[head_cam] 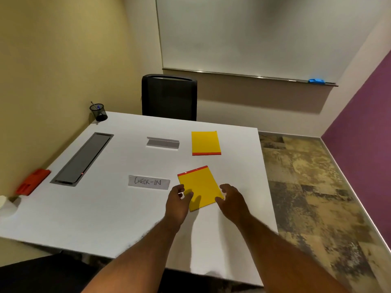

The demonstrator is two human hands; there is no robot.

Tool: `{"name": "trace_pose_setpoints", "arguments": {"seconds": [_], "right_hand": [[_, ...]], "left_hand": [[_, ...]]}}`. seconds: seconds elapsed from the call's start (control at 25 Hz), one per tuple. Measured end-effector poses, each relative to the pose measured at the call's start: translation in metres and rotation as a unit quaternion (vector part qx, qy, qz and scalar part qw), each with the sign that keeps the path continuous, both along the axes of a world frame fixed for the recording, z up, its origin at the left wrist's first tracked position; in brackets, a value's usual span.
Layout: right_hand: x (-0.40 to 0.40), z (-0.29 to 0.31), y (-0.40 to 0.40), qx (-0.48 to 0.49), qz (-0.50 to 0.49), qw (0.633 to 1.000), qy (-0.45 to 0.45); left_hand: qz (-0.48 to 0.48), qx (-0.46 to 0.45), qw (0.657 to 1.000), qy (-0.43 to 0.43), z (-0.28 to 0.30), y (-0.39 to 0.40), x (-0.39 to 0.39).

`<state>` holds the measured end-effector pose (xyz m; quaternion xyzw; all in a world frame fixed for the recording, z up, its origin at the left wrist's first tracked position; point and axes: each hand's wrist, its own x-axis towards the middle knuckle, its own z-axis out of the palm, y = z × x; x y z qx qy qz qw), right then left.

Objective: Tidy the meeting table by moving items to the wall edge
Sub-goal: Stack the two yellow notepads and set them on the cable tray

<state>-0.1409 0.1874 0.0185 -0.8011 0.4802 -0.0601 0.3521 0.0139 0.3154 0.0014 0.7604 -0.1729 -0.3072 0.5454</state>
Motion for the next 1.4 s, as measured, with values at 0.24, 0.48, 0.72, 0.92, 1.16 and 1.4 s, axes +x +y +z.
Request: {"name": "trace_pose_setpoints", "arguments": {"seconds": [0.24, 0.48, 0.72, 0.92, 1.16, 1.4], "right_hand": [[0.003, -0.031, -0.065, 0.020, 0.036, 0.999, 0.005], [0.017, -0.049, -0.178, 0.076, 0.199, 0.977, 0.032], [0.042, -0.057, -0.225, 0.122, 0.262, 0.956, 0.055], [0.063, -0.067, -0.217, 0.136, 0.283, 0.948, 0.058], [0.068, -0.088, -0.216, 0.141, 0.253, 0.955, 0.060], [0.090, -0.126, -0.236, 0.179, 0.265, 0.943, 0.089]], "left_hand": [[0.066, 0.014, 0.998, 0.012, -0.025, -0.042, -0.018], [0.195, 0.055, 0.979, 0.011, -0.033, -0.091, -0.055], [0.273, 0.082, 0.959, -0.005, -0.031, -0.118, -0.068], [0.252, 0.128, 0.959, 0.000, -0.038, -0.120, -0.048], [0.172, 0.176, 0.969, 0.004, -0.066, -0.128, -0.012], [0.142, 0.275, 0.951, 0.023, -0.098, -0.147, 0.007]]}}
